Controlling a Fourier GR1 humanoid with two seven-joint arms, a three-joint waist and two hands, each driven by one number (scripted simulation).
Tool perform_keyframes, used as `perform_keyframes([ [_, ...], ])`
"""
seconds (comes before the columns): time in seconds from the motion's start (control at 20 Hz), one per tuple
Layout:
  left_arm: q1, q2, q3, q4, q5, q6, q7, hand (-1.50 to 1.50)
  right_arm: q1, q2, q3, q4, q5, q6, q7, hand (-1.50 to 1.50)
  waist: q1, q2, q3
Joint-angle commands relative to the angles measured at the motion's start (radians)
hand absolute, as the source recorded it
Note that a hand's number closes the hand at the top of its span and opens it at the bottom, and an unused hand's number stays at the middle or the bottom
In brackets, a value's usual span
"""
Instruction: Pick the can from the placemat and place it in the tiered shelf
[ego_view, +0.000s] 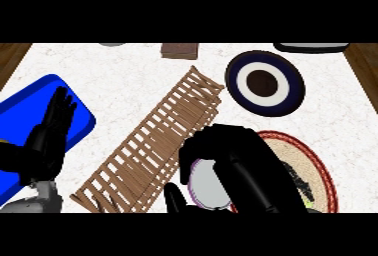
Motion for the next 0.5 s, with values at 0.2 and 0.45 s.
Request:
perform_keyframes([
  [0.2, 0.018, -0.033, -0.013, -0.006, -0.021, 0.012, -0.007, 0.0, -0.157, 0.001, -0.031, 0.293, -0.042, -0.204, -0.128, 1.5, 0.001, 0.0, 0.0],
  [0.45, 0.002, -0.005, 0.016, -0.006, 0.004, -0.023, 0.005, 0.0, -0.256, 0.001, 0.009, 0.468, -0.069, -0.345, -0.176, 1.5, 0.006, 0.0, 0.0],
])
